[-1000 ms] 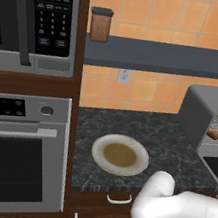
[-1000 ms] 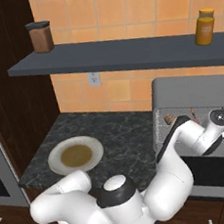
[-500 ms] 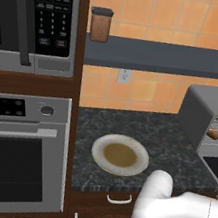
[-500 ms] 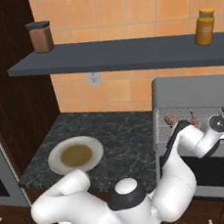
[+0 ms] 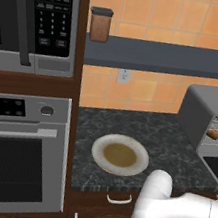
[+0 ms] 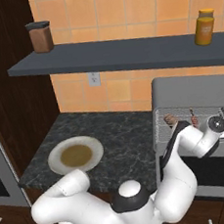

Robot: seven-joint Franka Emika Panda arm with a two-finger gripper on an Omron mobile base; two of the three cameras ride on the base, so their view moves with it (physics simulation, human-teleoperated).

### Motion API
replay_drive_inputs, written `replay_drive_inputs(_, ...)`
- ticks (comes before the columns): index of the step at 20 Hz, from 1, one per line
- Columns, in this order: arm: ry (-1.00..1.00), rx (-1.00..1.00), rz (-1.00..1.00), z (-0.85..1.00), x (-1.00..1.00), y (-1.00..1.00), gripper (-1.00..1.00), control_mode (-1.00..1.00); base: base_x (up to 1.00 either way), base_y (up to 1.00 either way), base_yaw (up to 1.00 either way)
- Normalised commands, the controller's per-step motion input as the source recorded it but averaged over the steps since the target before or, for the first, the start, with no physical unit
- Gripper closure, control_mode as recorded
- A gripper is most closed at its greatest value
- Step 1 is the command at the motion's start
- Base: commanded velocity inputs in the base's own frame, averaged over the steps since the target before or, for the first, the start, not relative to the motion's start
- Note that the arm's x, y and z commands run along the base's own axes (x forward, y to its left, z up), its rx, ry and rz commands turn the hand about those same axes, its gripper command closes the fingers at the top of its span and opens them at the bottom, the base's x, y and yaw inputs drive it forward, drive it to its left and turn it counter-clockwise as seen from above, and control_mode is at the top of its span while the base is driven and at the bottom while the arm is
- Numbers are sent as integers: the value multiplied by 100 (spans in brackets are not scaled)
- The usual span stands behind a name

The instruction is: Pick up the kebab skewer and baguette bread, and place them inside the toaster oven. Close the toaster oven door and start by setting the timer.

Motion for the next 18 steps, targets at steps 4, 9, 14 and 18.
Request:
replay_drive_inputs(4, 0, 0, 0, 0, 0, 0, -100, -100, 0, 0, 0)
replay_drive_inputs(9, -1, 0, 0, 0, -12, -3, -100, -100, 0, 0, 0)
replay_drive_inputs(14, -3, 0, 0, 27, -67, -26, -100, -100, 0, 0, 0)
replay_drive_inputs(18, -5, 0, 0, 31, -86, -9, -100, -100, 0, 0, 0)
